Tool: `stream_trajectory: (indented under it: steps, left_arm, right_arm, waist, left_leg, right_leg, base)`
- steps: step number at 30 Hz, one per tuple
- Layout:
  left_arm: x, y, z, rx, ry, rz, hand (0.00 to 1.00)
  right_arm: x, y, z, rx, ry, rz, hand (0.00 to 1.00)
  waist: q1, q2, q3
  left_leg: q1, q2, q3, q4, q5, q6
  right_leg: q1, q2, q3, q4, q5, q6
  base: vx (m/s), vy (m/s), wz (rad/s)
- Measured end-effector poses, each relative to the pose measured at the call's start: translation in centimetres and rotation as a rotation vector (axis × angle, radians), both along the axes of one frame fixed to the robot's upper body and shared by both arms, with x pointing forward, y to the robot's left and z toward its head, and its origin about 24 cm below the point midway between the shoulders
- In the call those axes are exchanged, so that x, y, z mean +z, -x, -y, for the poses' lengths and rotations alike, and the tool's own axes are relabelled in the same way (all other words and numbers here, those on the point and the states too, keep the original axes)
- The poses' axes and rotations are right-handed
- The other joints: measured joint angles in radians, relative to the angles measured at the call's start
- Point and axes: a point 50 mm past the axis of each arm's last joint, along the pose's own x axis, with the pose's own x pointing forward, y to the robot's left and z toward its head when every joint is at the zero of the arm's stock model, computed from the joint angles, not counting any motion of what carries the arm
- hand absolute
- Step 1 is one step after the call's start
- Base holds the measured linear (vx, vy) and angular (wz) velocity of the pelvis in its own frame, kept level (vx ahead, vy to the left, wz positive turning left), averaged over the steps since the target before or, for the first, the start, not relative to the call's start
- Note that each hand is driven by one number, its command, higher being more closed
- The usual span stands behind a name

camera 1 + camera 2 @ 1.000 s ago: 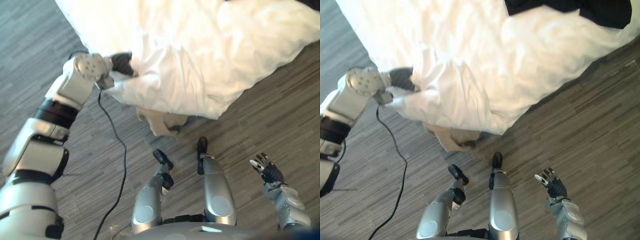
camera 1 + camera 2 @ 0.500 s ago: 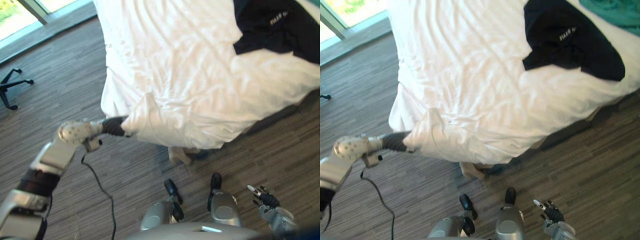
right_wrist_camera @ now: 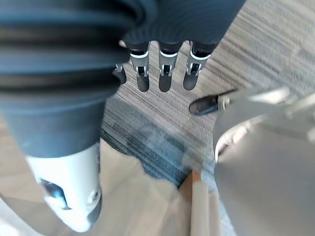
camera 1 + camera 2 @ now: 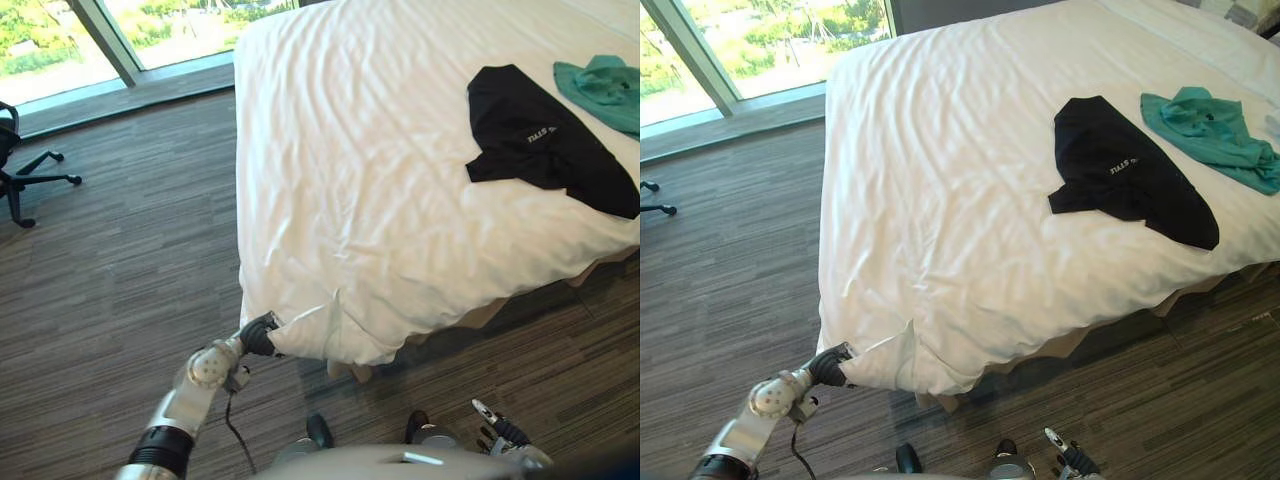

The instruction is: Tidy the bed and pick cloth on bed and put in laundry

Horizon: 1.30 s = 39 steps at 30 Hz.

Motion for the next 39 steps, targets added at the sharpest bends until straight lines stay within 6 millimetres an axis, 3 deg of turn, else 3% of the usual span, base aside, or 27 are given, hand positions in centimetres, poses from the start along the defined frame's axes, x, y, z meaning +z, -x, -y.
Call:
stream_trajectory:
  steps: [6,9,11,13,18,23,24,25,27,31,33,35,38,39]
  left_arm:
    - [-3.3,2.5,-0.9,0.163,-0.102,-0.088,0.00]
    - [-5.0,4.9,-1.3,0.255,-0.130,-0.179,0.00]
    - [-6.3,7.4,-2.0,0.396,-0.152,-0.277,0.00]
    - [-6.8,9.3,-3.0,0.531,-0.169,-0.324,0.00]
    - [-7.0,13.6,-5.7,0.907,-0.190,-0.374,0.00]
    - [-7.5,15.8,-5.0,1.084,-0.112,-0.395,0.00]
    - [-7.6,15.6,-4.5,1.104,-0.073,-0.378,0.00]
    - [-7.7,15.4,-4.2,1.126,-0.035,-0.359,0.00]
    - [-7.7,15.2,-3.8,1.165,0.032,-0.329,0.00]
    - [-7.7,14.4,-3.0,1.179,0.169,-0.304,0.00]
    - [-7.8,14.1,-2.3,1.164,0.221,-0.306,0.00]
    - [-7.9,13.7,-1.5,1.124,0.260,-0.303,0.00]
    - [-8.0,13.5,-0.7,1.087,0.280,-0.307,0.00]
    - [-8.1,13.5,-0.5,1.082,0.284,-0.310,0.00]
  right_arm:
    - [-0.4,0.3,-1.0,-0.099,-0.024,-0.028,0.00]
    - [-0.4,0.1,-1.0,-0.164,-0.029,-0.028,0.00]
    - [-0.4,0.4,-0.7,-0.229,-0.023,-0.037,0.00]
    - [-0.3,0.4,-0.5,-0.250,-0.006,-0.040,0.00]
    - [-0.1,0.5,0.3,-0.330,0.040,-0.023,0.00]
    - [0.8,-0.1,1.8,-0.402,0.138,0.034,0.00]
    - [1.4,-0.7,2.6,-0.420,0.184,0.078,0.00]
    - [2.0,-1.5,3.2,-0.425,0.222,0.118,1.00]
    - [3.6,-3.3,4.4,-0.401,0.308,0.208,1.00]
    - [8.2,-10.5,7.0,-0.181,0.507,0.389,1.00]
    - [10.6,-13.9,7.1,-0.049,0.588,0.494,1.00]
    - [14.1,-18.1,5.5,0.149,0.668,0.674,1.00]
    - [18.1,-21.9,1.9,0.385,0.678,0.901,1.00]
    - [18.8,-22.4,1.4,0.426,0.676,0.934,1.00]
  waist:
    - [0.005,-0.012,-0.025]
    - [0.012,-0.012,-0.025]
    - [0.034,-0.012,-0.025]
    - [0.038,-0.010,-0.029]
    - [0.085,-0.013,-0.039]
    - [0.102,-0.020,-0.053]
    - [0.108,-0.020,-0.055]
    - [0.110,-0.023,-0.057]
    - [0.112,-0.032,-0.065]
    - [0.115,-0.056,-0.071]
    - [0.127,-0.064,-0.068]
    - [0.143,-0.071,-0.067]
    - [0.150,-0.074,-0.062]
    - [0.156,-0.073,-0.061]
  left_leg:
    - [0.051,0.010,0.025,-0.001,-0.005,-0.008]
    - [0.054,0.015,0.030,-0.001,-0.005,-0.008]
    - [0.068,0.015,0.032,-0.001,-0.006,-0.009]
    - [0.067,0.017,0.031,-0.001,-0.011,-0.011]
    - [0.066,0.012,0.029,-0.001,-0.024,-0.004]
    - [0.066,-0.006,0.027,-0.001,-0.034,0.010]
    - [0.065,-0.012,0.025,-0.001,-0.037,0.015]
    - [0.064,-0.016,0.023,-0.001,-0.039,0.018]
    - [0.059,-0.025,0.008,-0.001,-0.041,0.019]
    - [0.047,-0.045,-0.025,0.000,-0.037,0.032]
    - [0.045,-0.053,-0.027,0.004,-0.036,0.034]
    - [0.042,-0.057,-0.036,0.006,-0.033,0.038]
    - [0.046,-0.054,-0.057,0.006,-0.032,0.037]
    - [0.046,-0.054,-0.059,0.006,-0.032,0.037]
  right_leg:
    - [0.047,-0.002,0.000,-0.007,-0.005,0.003]
    - [0.052,0.000,-0.004,-0.007,-0.005,0.003]
    - [0.069,0.000,-0.007,-0.007,-0.006,0.003]
    - [0.074,0.000,-0.018,-0.007,-0.006,0.004]
    - [0.072,-0.006,-0.027,-0.003,-0.013,0.014]
    - [0.072,-0.027,-0.034,0.002,-0.018,0.019]
    - [0.072,-0.033,-0.035,0.003,-0.018,0.021]
    - [0.072,-0.037,-0.039,0.003,-0.018,0.023]
    - [0.072,-0.045,-0.049,0.007,-0.021,0.029]
    - [0.064,-0.060,-0.054,0.018,-0.014,0.038]
    - [0.065,-0.063,-0.054,0.018,-0.014,0.038]
    - [0.069,-0.065,-0.055,0.018,-0.013,0.038]
    - [0.075,-0.060,-0.058,0.017,-0.013,0.038]
    - [0.076,-0.060,-0.058,0.017,-0.013,0.038]
  base:
    - [0.03,-0.021,-0.06]
    - [-0.02,-0.014,0.03]
    - [-0.06,-0.014,0.05]
    - [-0.07,-0.001,0.13]
    - [-0.09,0.016,0.06]
    - [-0.01,0.047,0.04]
    - [0.03,0.057,0.04]
    - [0.05,0.062,0.10]
    - [0.07,0.047,0.15]
    - [0.11,0.031,0.16]
    - [0.13,0.010,0.05]
    - [0.10,-0.005,0.09]
    - [0.04,-0.039,0.16]
    - [0.02,-0.039,0.13]
